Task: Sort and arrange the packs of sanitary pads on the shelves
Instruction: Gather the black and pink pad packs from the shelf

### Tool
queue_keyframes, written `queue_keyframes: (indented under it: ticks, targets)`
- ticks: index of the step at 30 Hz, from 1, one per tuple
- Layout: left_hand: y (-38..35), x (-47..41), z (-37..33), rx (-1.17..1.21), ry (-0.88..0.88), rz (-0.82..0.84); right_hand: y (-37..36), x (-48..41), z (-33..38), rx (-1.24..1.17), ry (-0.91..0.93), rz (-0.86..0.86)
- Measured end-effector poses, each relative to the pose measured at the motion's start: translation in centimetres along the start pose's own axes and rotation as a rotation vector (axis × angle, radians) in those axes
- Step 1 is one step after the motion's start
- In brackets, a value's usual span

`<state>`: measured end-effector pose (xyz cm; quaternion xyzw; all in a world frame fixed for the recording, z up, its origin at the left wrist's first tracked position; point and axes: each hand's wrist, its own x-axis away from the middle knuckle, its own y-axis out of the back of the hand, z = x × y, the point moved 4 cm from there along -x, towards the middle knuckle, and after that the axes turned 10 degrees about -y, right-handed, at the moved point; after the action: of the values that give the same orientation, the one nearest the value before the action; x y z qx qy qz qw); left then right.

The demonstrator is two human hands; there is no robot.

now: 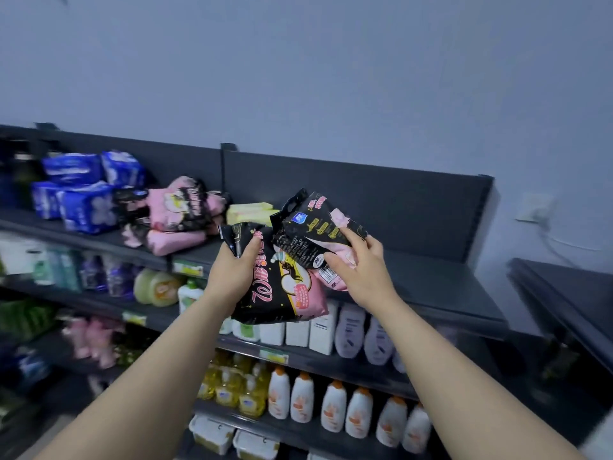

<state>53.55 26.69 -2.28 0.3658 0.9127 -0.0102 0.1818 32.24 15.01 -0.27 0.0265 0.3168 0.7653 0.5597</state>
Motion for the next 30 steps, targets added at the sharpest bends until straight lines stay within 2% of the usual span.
queue_keyframes:
  ticks: [6,10,16,24,30]
  targets:
    - [6.5,-2.6,2.6,-0.107,0.046,-0.192,-8.3,-4.0,2.4,-0.023,0.068,0.13]
    - [10.7,-6.2,4.7,-0.107,0.055,-0.28,-13.5,-7.0,4.7,-0.044,0.108,0.153]
    - [16.1,-14.0,6.6,-0.092,0.044,-0.347,-20.7,-12.7,8.8,-0.047,0.116,0.093]
    - [24.1,-27.2,7.7,-0.128,-0.019,-0.357,-30.0,-21.0,14.2,-0.148,0.065,0.023]
    - [26.3,-34.8,9.4,-0.088,-0.017,-0.41,-34.0,-26.2,15.6,-0.117,0.004,-0.052]
